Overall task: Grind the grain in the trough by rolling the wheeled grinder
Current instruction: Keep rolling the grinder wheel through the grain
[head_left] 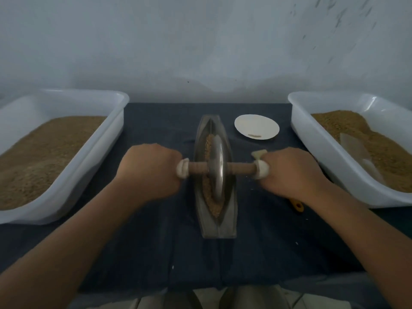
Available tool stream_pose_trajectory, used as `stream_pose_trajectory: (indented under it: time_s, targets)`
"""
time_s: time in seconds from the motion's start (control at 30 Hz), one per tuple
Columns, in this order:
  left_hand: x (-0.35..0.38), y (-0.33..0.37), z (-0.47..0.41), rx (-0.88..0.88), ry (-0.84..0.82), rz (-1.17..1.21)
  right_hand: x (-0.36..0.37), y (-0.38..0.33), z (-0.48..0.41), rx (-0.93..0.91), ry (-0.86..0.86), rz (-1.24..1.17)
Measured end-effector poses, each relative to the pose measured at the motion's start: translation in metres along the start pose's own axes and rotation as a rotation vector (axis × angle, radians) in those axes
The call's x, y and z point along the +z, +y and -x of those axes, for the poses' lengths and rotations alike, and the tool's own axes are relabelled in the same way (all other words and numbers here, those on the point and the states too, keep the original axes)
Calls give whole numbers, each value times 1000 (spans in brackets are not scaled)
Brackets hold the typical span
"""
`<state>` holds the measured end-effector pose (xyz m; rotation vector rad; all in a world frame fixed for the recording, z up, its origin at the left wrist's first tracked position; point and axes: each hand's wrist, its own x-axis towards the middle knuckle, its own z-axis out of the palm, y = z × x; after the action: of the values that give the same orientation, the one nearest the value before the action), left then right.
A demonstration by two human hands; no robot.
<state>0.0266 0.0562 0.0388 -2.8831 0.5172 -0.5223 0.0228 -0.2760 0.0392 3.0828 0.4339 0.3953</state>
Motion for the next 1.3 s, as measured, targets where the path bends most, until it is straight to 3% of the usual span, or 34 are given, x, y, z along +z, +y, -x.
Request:
stream_pose_trajectory:
  time_s: [0.1, 0.27, 0.4, 0.53, 0.73, 0.97, 1.13, 1.2, 1.3]
  targets:
    - [-6, 1, 21, 54, 69, -13, -7, -2, 24, -34, -28, -57]
    - [7, -7, -44, -99, -161, 97, -1, -6, -35, 54, 60, 20]
    - [12, -15, -91, -177, -217, 168, -6, -7, -86, 66, 71, 55]
    - [8, -7, -63, -132, -153, 105, -5, -3, -63, 93, -36, 44]
    - [0, 0, 19, -2, 114, 29, -5, -7, 21, -36, 104, -21]
    - [14, -14, -73, -141, -123, 121, -8, -15, -56, 145, 31, 26]
    - [10, -10, -78, -163, -153, 137, -25, -19, -68, 143, -71, 4]
    - [9, -7, -44, -126, -127, 118, -25, -15, -42, 108, -144, 20]
    - [5, -1, 17, -47, 55, 61, -26, -12, 4, -14, -84, 18]
